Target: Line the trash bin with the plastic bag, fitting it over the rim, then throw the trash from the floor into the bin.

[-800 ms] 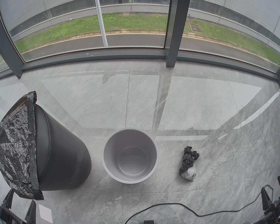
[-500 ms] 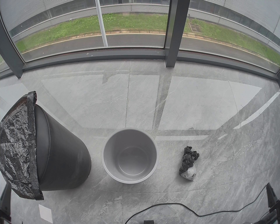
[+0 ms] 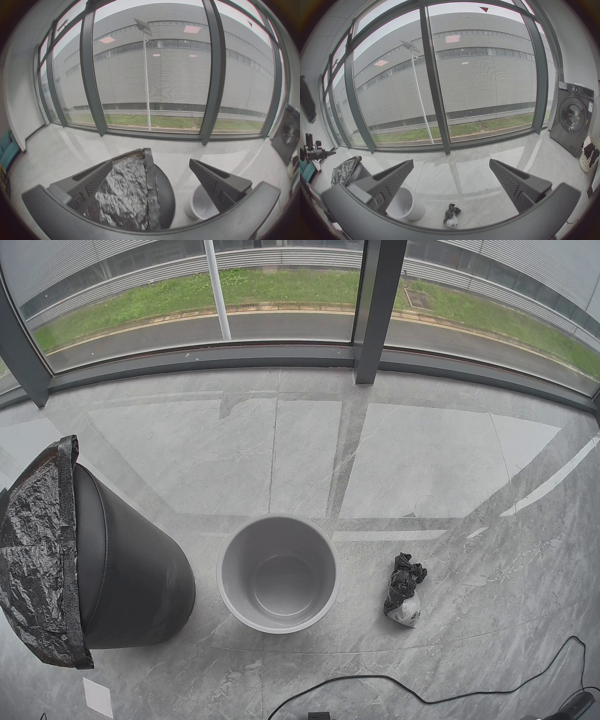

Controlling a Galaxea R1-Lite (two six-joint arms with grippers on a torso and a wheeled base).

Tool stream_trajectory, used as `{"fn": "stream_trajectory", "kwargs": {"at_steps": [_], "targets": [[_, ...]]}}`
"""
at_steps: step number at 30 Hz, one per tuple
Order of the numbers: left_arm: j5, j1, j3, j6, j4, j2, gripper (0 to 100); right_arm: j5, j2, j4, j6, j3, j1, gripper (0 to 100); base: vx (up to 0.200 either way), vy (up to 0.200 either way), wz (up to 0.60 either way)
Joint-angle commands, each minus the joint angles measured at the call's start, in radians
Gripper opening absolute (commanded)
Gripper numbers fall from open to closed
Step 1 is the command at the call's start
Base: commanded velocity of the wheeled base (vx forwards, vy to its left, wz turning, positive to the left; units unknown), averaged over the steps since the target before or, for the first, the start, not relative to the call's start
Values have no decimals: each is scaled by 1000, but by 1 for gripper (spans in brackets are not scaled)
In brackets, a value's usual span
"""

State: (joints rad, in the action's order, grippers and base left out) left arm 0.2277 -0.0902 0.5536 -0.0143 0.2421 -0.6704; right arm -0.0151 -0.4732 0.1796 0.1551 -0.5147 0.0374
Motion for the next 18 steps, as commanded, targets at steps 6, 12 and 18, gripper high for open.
{"fn": "stream_trajectory", "kwargs": {"at_steps": [6,12,18], "targets": [[364,-166,351,270,464,-916,100,-74,-691,411,304,-180,116,100,0,0,0],[417,-166,385,267,468,-1003,100,-54,-716,460,316,-142,133,100,0,0,0],[435,-114,453,261,471,-1075,100,-49,-723,462,313,-134,137,100,0,0,0]]}}
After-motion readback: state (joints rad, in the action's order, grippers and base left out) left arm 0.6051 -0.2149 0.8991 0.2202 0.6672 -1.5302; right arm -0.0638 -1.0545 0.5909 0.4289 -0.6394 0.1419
